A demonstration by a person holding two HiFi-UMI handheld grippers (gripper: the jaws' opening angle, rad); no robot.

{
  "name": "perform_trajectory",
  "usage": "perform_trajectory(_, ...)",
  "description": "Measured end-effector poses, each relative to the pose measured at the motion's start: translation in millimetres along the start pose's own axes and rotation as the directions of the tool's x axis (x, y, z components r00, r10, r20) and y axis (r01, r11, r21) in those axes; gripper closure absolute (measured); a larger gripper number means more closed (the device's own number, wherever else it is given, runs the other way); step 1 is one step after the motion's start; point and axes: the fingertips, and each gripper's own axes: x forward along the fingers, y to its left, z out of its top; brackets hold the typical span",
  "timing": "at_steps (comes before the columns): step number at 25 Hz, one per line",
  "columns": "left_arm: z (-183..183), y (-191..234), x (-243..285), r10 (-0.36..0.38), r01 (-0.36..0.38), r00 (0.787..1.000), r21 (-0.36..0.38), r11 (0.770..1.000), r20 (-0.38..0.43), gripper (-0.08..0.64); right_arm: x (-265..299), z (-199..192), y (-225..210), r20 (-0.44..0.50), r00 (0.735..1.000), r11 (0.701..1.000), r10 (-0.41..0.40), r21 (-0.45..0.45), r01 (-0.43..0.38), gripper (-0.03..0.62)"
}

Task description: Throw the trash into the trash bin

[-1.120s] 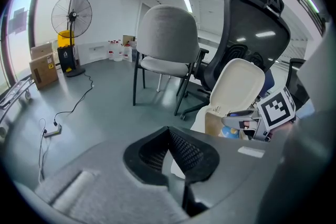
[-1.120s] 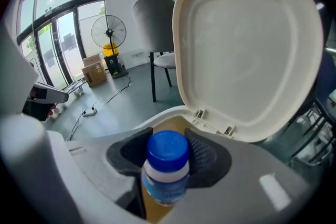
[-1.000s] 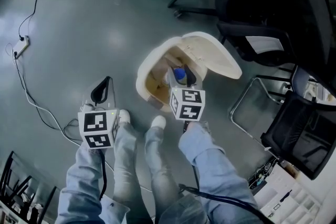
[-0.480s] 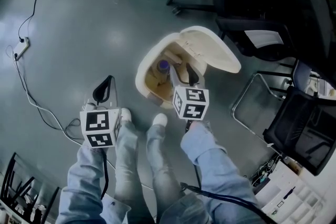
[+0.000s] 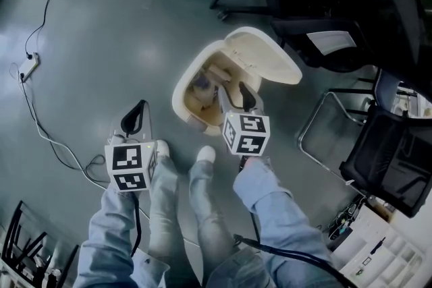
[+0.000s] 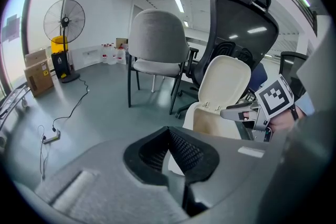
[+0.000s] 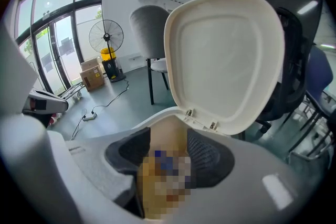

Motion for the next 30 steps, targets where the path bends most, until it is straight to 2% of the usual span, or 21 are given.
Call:
perform_trajectory(10, 18.1, -23.3, -40.2, 0.014, -0.015, 1.0, 0.027, 1.0, 0.024, 0.552, -55.4, 18.3, 3.5, 0.026, 1.0, 1.0, 0.011, 0.013, -0.012, 0.382)
perform_trajectory(15, 63.2, -37.9, -82.8, 0.026, -0.024, 0.996, -0.034, 0.999, 0.079, 0.552, -114.0, 43.5, 9.3, 0.028, 0.999, 0.992, -0.027, 0.124, 0.023, 0.442)
perform_trajectory(21, 102.4, -66.7, -155.5, 0.029, -0.02, 0.994, -0.08, 0.997, 0.105, 0.552, -217.1, 74.9, 23.7, 0.047, 0.997, 0.987, -0.065, 0.15, 0.057, 0.577)
perform_trajectory(26, 155.3, -89.0, -199.5, -0.014, 0.027, 0.986, -0.074, 0.997, 0.166, 0.552, -274.3, 111.6, 33.4, 0.094, 0.994, 0.985, -0.06, 0.164, 0.044, 0.588)
perform_trajectory(30, 183.8, -105.8, -237.4, -0.047, 0.062, 0.975, -0.066, 0.996, 0.216, 0.552, -316.7, 136.7, 37.7, 0.146, 0.987, 0.984, -0.069, 0.173, 0.044, 0.588)
